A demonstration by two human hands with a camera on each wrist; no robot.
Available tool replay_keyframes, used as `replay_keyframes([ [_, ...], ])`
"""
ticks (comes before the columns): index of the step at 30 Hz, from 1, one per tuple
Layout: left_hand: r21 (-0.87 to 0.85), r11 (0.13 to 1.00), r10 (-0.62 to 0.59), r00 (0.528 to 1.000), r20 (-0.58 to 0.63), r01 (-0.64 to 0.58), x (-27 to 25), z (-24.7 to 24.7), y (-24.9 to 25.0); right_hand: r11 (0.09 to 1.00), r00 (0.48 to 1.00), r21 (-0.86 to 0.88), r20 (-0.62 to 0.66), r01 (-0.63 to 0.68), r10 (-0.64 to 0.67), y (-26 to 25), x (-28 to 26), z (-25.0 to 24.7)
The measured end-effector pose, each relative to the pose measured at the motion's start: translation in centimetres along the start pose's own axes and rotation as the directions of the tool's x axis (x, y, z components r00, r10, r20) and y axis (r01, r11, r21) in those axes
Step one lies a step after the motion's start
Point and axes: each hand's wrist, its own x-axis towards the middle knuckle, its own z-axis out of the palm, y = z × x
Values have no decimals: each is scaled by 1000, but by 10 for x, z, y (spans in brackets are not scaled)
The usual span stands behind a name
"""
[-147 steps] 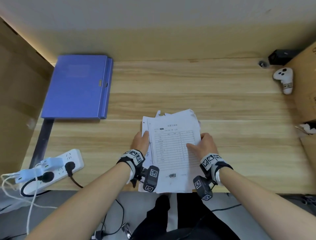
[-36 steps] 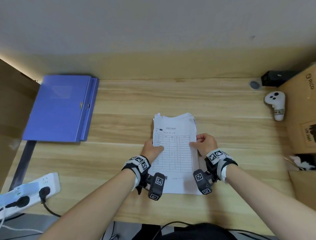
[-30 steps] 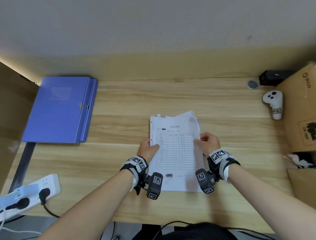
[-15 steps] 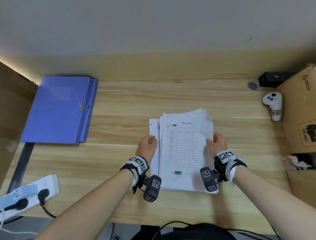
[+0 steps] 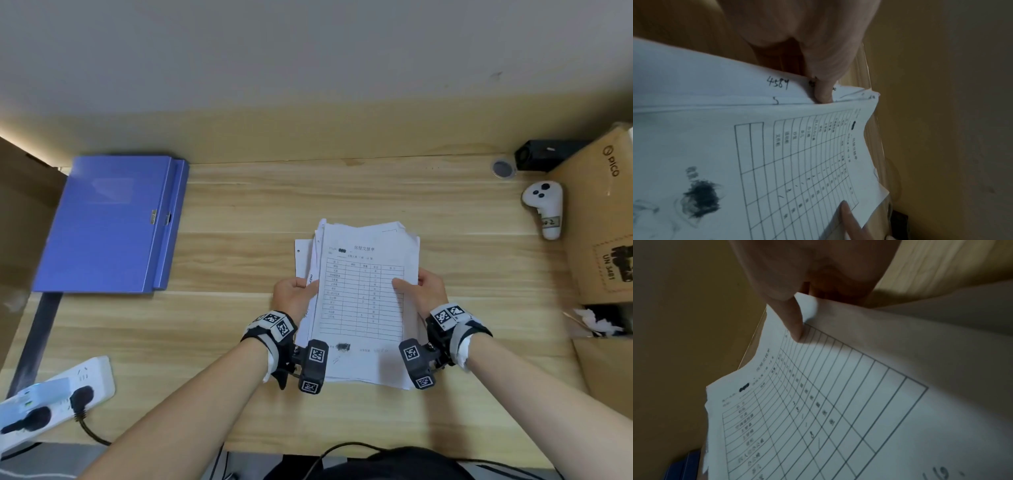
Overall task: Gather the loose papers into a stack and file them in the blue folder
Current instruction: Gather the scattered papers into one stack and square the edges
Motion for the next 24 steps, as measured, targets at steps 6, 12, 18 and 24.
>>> replay_keyframes([
  [6,-176,984,10,998,-55,-20,-4,-2,7,996,992,-88,-122,0,-11,2,4,-2],
  [12,-225,973,-74,990,-119,46,7,-14,2,988,984,-151,-178,-4,-24,-2,4,-10],
  [18,10,994,-109,994,-1,109,12,-13,-9,989,995,-139,-80,44,-55,-12,-6,-7],
  [24,-5,984,-175,975,135,177,21,-7,-25,986,998,-158,-24,59,-64,-5,-5,16],
])
